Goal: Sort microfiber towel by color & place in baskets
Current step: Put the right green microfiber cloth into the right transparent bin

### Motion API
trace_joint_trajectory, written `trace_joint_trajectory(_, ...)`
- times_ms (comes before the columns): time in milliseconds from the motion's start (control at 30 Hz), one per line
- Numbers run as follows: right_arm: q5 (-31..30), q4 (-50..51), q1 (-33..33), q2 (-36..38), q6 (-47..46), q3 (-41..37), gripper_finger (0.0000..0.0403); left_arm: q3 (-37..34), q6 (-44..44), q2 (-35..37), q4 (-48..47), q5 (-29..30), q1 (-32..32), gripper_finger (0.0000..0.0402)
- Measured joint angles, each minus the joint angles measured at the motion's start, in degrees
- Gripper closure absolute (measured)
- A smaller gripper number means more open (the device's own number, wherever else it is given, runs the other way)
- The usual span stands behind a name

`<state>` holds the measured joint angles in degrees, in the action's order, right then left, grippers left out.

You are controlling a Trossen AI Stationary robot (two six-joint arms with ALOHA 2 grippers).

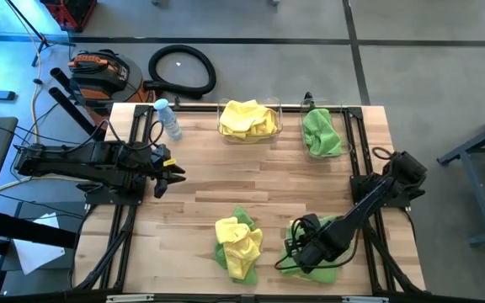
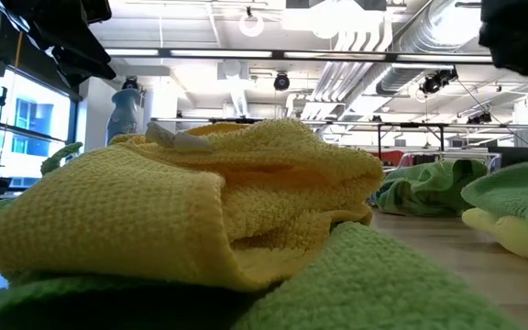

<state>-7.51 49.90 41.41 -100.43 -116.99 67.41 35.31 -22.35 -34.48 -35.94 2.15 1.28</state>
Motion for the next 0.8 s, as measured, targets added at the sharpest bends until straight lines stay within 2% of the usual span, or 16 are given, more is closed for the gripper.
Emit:
trace_joint_trajectory(267,-1.83,3.04,0.04,7.22,-0.02,0.01,0.0402,0.0,0.0,0.0,0.02,0.0,0.0,0.0283)
trace_joint_trajectory(333,-3.98,5.18,0.34,9.37,-0.21,0.01,0.0402,0.0,0.0,0.0,0.0,0.0,0.0,0.0283)
trace_joint_trajectory(533,-15.76,10.16,1.09,16.03,-0.97,0.01,0.0402,0.0,0.0,0.0,0.0,-0.02,0.0,0.0283)
trace_joint_trajectory(800,-33.91,11.88,-0.12,24.85,4.89,0.01,0.0403,0.0,0.66,0.02,0.13,-0.02,0.0,0.0283)
